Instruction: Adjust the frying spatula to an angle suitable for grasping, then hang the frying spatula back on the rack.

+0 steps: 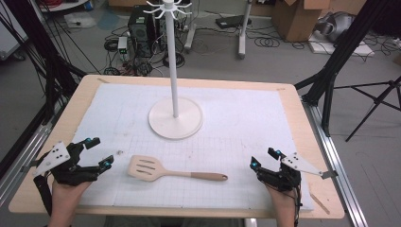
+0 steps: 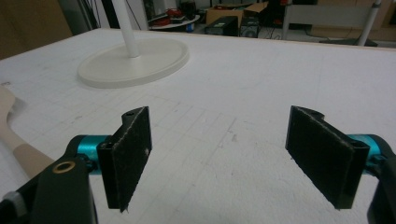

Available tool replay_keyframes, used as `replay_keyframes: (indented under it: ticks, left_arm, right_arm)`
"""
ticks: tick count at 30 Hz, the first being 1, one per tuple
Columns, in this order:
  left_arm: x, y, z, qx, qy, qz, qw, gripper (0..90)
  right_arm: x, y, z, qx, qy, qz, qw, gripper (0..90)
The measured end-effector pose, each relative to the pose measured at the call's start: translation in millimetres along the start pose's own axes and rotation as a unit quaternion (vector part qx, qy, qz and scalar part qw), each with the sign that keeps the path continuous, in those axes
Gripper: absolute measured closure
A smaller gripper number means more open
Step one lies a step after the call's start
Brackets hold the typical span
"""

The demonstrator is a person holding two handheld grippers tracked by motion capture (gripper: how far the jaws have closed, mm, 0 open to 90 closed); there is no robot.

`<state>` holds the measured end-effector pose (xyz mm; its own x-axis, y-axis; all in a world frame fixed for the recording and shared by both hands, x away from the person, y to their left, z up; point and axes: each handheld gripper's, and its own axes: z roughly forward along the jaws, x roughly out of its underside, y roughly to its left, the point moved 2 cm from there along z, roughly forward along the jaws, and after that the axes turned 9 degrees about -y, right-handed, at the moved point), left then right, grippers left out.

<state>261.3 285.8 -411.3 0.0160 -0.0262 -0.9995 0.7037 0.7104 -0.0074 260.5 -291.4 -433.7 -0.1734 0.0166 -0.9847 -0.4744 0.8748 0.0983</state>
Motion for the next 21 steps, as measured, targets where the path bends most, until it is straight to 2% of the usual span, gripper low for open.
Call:
replay_keyframes:
  ticks: [6,10,16,17,18,19,20,21]
  left_arm:
    - [-1.4,-0.4,-1.5,-0.003,-0.001,0.004,1.0,17.0]
    - [-4.4,-1.5,-1.3,0.003,-0.003,0.005,1.0,17.0]
    - [-15.3,-7.2,4.4,0.037,-0.006,0.007,0.9993,17.0]
    - [-20.2,-10.8,8.8,0.055,-0.004,0.009,0.9985,17.0]
    - [-20.2,-10.8,8.8,0.055,-0.004,0.009,0.9985,17.0]
    - [-25.2,-14.4,15.4,0.072,0.01,0.017,0.9972,17.0]
    - [-25.2,-14.4,15.4,0.072,0.01,0.017,0.9972,16.9]
    - [-31.1,-18.8,22.2,0.092,0.015,0.021,0.9954,16.9]
  right_arm:
    - [0.5,0.6,1.1,-0.001,0.003,0.004,1.0,20.7]
    - [-0.4,1.4,1.4,-0.005,0.001,0.004,1.0,20.3]
    - [-0.8,-0.3,-0.5,-0.005,-0.001,0.009,0.9999,20.0]
    - [-0.7,-1.6,-1.9,-0.004,-0.002,0.011,0.9999,20.0]
    - [-0.7,-1.6,-1.9,-0.004,-0.002,0.011,0.9999,20.0]
    - [-0.4,-2.6,-3.4,-0.005,-0.004,0.014,0.9999,19.8]
    - [-0.4,-2.6,-3.4,-0.005,-0.004,0.014,0.9999,19.8]
    - [-0.2,-3.2,-3.7,-0.005,-0.002,0.011,0.9999,19.8]
